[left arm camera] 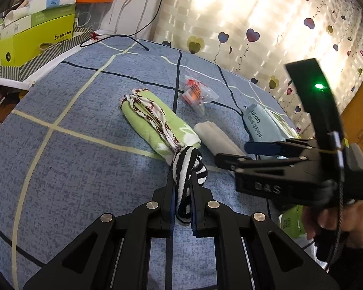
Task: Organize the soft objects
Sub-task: 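Grasp the white rolled cloth with the right gripper while the left gripper holds the sock, then carry the striped sock and white rolled cloth with both grippers over the tray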
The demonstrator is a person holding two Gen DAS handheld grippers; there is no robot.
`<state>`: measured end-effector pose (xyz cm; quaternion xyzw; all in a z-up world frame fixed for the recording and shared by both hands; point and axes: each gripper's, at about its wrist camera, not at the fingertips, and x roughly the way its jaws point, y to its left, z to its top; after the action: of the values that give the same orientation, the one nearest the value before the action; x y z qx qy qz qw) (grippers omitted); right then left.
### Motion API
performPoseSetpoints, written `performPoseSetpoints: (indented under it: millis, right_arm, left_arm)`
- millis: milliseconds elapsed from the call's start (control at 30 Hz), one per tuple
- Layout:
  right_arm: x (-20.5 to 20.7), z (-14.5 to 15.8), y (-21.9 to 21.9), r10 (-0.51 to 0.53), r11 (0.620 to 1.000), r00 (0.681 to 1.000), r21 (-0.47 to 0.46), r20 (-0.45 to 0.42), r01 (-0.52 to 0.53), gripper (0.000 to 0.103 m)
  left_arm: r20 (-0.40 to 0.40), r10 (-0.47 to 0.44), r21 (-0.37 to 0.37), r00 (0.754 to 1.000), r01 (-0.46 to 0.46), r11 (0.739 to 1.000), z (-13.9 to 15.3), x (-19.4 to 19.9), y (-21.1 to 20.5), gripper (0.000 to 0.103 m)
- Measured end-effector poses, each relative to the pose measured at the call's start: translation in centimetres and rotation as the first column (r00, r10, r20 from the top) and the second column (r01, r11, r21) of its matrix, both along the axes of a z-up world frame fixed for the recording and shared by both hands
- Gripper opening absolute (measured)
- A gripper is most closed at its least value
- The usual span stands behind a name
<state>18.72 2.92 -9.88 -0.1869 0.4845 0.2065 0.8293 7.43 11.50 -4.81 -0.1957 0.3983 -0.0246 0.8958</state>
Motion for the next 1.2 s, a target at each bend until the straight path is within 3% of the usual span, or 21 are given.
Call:
performPoseSetpoints:
  millis: [133,233,333,833,1200]
  right_arm:
    - [1.1,-1.2,0.4,-0.004,1.000,0.999,-0.021,-0.040,0.003,0.055]
    - [1.2,-1.4,0.0,-0.017,1.000,0.999,-0.020,-0.037,0.016,0.033]
    - [1.0,-0.6,-0.6,-0.026,1.000,1.000,0.010,-0.016,0.026,0.021]
    - [-6.1,4.7,-4.4,0.016,0.974,0.997,0.225,0.080,-0.034,0.021]
    - [-11.5,8.2,-8.8,-0.028,0.947,0.986,0.320,0.164,-0.026,0.021]
  left_arm:
    - [0.004,0.004,-0.005,1.000,-0.004,1.000,0.1,-0.1,0.3,0.010]
    - [0.005,0.006,-0.004,1.000,-0.006,1.000,0.1,-0.2,0.5,0.010]
    - [0.005,0.005,-0.003,1.000,-0.005,1.000,0.2,-0.2,0.2,0.010]
    - [0.067,-0.006,0.003,0.998,0.005,1.000,3.3,-1.7,-1.3,0.010]
    - [0.121,-0.049,0.030,0.991,0.045,0.999,6.4,-3.5,-4.3,0.010]
